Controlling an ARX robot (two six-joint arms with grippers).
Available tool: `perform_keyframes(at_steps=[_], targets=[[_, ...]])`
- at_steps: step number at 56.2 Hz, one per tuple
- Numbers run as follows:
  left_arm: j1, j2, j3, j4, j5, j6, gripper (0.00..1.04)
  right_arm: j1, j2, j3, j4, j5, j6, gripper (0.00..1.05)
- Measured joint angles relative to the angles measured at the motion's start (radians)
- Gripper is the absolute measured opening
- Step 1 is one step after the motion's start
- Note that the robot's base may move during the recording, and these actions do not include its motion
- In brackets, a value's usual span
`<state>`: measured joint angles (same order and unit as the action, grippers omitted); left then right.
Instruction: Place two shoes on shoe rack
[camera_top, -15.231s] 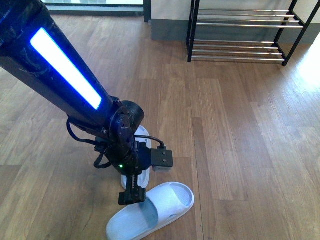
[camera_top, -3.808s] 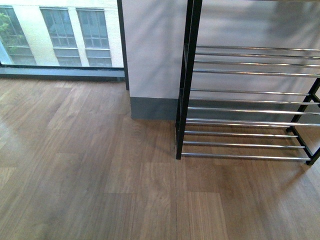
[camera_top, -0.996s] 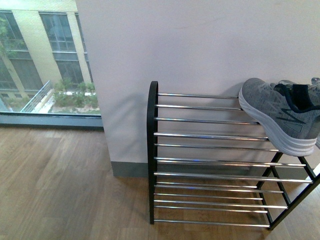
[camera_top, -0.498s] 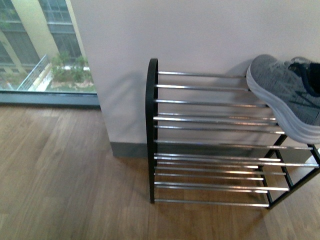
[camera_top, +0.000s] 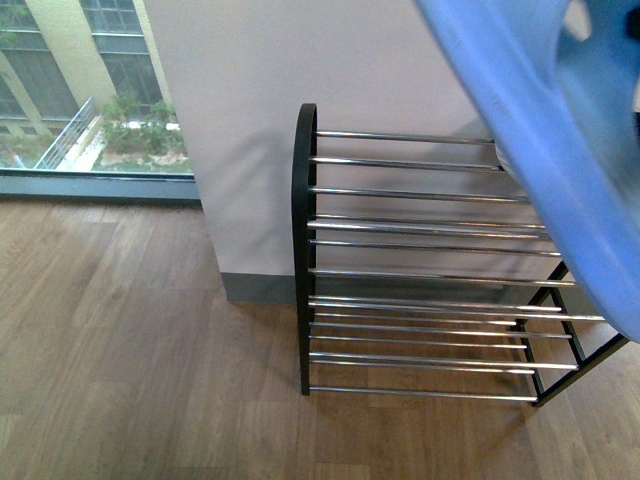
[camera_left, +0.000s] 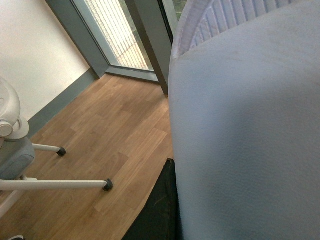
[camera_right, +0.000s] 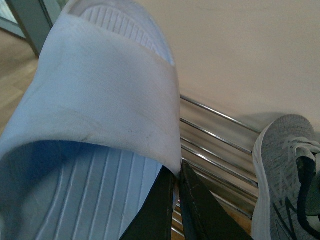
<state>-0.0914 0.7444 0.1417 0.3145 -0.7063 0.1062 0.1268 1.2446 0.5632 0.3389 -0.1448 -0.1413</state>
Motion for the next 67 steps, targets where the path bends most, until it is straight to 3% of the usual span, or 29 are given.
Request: perform_keyframes(at_steps=[19, 45, 67], targets=[[0.0, 0.0, 0.0, 0.0, 0.0, 0.0, 0.02, 0.02, 0.348, 0.177, 0.094, 0.134, 0.052, 0.01], [0.0, 0.0, 0.0, 0.0, 0.0, 0.0, 0.02, 0.05, 0.636, 0.362, 0.098, 0.237, 0.074, 0.01], [0.0, 0.0, 0.0, 0.0, 0.0, 0.0, 0.02, 0.018, 0.852, 0.468, 0.132, 0.315, 0.018, 0.01]])
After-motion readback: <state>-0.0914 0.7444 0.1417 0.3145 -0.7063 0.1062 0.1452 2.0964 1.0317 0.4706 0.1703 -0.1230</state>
